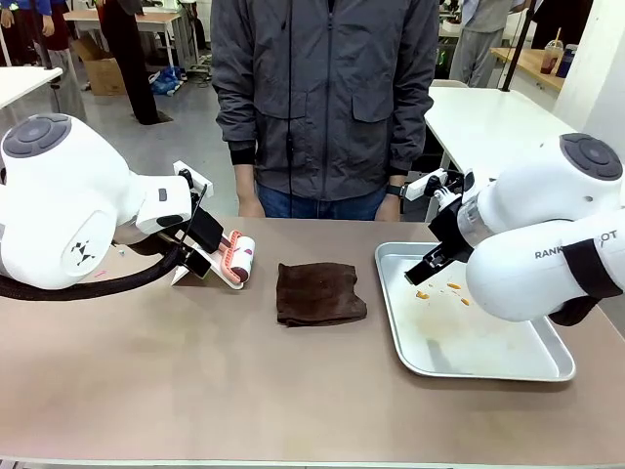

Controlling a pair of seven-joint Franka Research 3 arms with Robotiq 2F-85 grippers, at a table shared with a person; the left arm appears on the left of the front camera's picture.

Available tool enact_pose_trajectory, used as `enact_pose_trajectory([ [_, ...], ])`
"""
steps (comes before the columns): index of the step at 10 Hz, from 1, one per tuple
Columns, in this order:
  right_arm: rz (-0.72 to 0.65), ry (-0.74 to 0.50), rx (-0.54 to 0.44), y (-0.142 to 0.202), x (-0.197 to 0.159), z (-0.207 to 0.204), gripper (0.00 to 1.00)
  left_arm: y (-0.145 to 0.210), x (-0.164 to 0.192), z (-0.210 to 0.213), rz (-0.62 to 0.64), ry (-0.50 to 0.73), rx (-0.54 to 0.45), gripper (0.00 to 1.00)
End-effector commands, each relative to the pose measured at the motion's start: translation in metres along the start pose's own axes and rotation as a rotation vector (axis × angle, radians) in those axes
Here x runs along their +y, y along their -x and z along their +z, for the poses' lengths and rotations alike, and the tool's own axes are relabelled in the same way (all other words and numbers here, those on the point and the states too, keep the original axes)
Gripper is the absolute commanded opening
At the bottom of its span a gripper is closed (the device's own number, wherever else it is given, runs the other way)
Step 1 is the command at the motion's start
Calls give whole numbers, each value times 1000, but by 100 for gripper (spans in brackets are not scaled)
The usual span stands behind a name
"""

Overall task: Clean the surface of the table.
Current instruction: Hold the Lint Roller with your left hand and the towel with your right hand.

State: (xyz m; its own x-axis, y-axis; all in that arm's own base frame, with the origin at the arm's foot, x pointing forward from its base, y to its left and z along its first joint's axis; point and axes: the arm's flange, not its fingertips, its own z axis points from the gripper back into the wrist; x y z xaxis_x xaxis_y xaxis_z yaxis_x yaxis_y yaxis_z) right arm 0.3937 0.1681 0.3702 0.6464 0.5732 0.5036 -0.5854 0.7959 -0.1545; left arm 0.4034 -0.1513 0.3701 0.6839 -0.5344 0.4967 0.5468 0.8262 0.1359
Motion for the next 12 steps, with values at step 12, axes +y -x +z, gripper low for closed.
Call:
enact_pose_trajectory([
  [12, -641, -482, 128, 43, -51, 78, 100, 71, 89, 134, 498, 427, 42, 100],
])
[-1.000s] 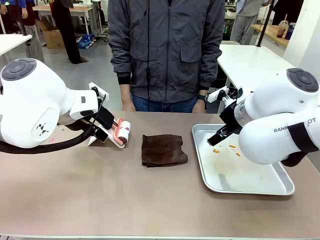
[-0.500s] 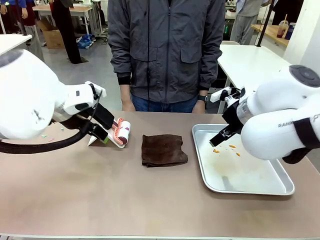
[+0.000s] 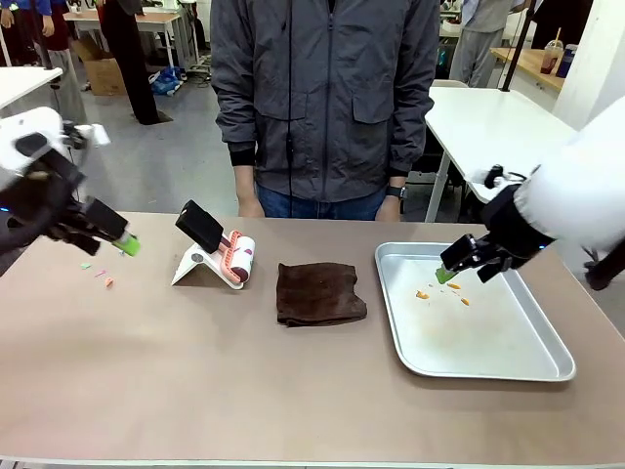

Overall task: Clean the surface of the table.
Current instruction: Hold the Lint Roller with your left hand and the towel with your right hand.

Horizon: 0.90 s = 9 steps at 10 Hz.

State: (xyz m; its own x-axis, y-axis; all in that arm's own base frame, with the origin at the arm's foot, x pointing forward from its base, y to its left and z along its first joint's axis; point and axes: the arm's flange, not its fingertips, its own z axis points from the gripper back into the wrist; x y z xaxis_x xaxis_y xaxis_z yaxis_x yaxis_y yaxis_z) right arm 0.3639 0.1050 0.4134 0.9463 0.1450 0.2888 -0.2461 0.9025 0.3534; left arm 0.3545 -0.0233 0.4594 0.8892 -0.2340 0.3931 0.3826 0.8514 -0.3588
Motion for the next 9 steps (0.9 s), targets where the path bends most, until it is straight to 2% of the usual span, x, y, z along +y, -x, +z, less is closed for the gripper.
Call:
enact_pose_trajectory([
  [1, -167, -311, -18, 13, -23, 31, 100, 21, 18, 24, 211, 126, -47, 100],
  [3, -286, -546, -92, 39, -51, 61, 100, 44, 61, 53, 285, 349, -152, 100],
  [5, -379, -666, -202, 65, -90, 87, 100, 71, 79, 74, 315, 600, -344, 100],
  [6, -453, -696, -273, 76, -112, 97, 100, 81, 85, 77, 345, 611, -403, 100],
  [8, -543, -753, -397, 101, -155, 120, 100, 102, 98, 76, 402, 623, -451, 100],
  [9, -585, -762, -450, 112, -172, 126, 100, 113, 98, 72, 462, 557, -489, 100],
])
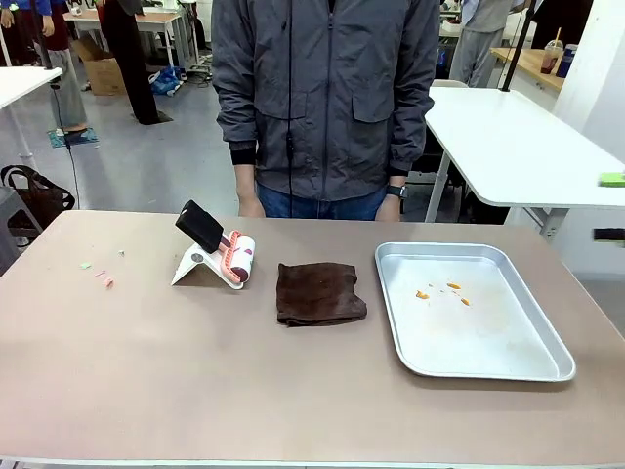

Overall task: Clean the surface of the table.
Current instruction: Hold the Lint Roller with your left hand and the towel with your right hand.

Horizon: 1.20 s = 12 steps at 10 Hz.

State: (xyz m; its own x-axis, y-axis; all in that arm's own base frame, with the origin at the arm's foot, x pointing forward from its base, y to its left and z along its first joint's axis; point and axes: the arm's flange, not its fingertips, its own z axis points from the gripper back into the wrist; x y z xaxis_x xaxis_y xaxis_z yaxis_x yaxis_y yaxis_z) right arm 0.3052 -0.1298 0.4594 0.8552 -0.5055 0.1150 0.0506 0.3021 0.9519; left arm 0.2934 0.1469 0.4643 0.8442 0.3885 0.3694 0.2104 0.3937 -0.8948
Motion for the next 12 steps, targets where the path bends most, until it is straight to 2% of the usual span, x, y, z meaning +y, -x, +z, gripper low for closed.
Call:
enact_pose_trajectory([
  [1, -10, -67, -82, 34, -35, 12, 100, 50, -1, -32, -5, -91, -45, 100],
  [2, -23, -73, -122, 32, -45, 21, 100, 57, -1, -35, 5, -183, -62, 100],
  [3, -38, -17, -141, 31, -52, 23, 100, 64, -5, -41, 8, -280, -67, 100],
  [4, -46, -33, -94, -3, -26, 37, 100, -5, 8, -1, 14, -102, -31, 100],
  [9, -46, -33, -94, -3, -26, 37, 100, -5, 8, -1, 14, -102, -31, 100],
  [10, -47, -5, -77, -2, -30, 34, 100, -4, 6, -4, 25, -127, -19, 100],
  [12, 51, 186, -65, 5, -9, 11, 100, -11, -6, -4, -14, -157, 63, 100],
])
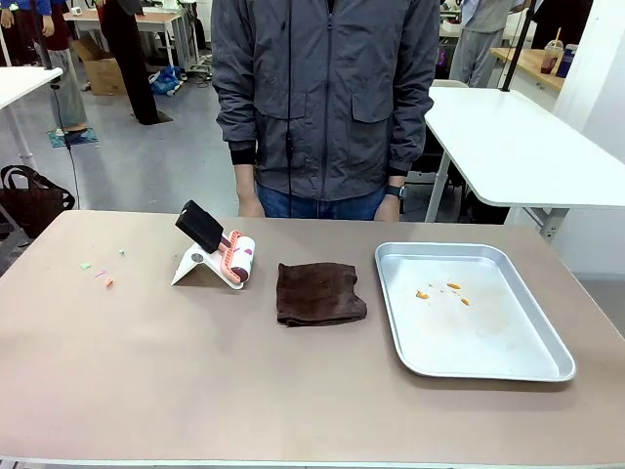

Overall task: Clean the surface of the table.
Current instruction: Hold the Lint Roller with your left hand and the towel with your right hand.

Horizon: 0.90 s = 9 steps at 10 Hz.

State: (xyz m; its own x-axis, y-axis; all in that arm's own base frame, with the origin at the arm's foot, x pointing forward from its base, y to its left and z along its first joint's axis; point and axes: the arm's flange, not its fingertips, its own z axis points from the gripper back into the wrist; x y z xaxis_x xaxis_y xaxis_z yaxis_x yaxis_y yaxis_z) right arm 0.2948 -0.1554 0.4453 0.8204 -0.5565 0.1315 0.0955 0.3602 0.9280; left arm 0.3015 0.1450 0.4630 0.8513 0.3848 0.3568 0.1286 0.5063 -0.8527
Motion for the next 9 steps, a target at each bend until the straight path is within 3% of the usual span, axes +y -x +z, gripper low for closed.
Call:
enact_pose_trajectory([
  [1, 118, 156, 19, 11, 31, -23, 100, -16, -18, -4, -21, -57, 98, 100],
  [5, 355, 255, 178, 33, 100, -115, 100, -64, -71, -69, -155, -208, 352, 100],
  [8, 559, 421, 323, 75, 155, -208, 100, -84, -103, -125, -274, -279, 535, 100],
  [9, 563, 476, 355, 92, 170, -245, 100, -88, -110, -147, -291, -336, 581, 100],
])
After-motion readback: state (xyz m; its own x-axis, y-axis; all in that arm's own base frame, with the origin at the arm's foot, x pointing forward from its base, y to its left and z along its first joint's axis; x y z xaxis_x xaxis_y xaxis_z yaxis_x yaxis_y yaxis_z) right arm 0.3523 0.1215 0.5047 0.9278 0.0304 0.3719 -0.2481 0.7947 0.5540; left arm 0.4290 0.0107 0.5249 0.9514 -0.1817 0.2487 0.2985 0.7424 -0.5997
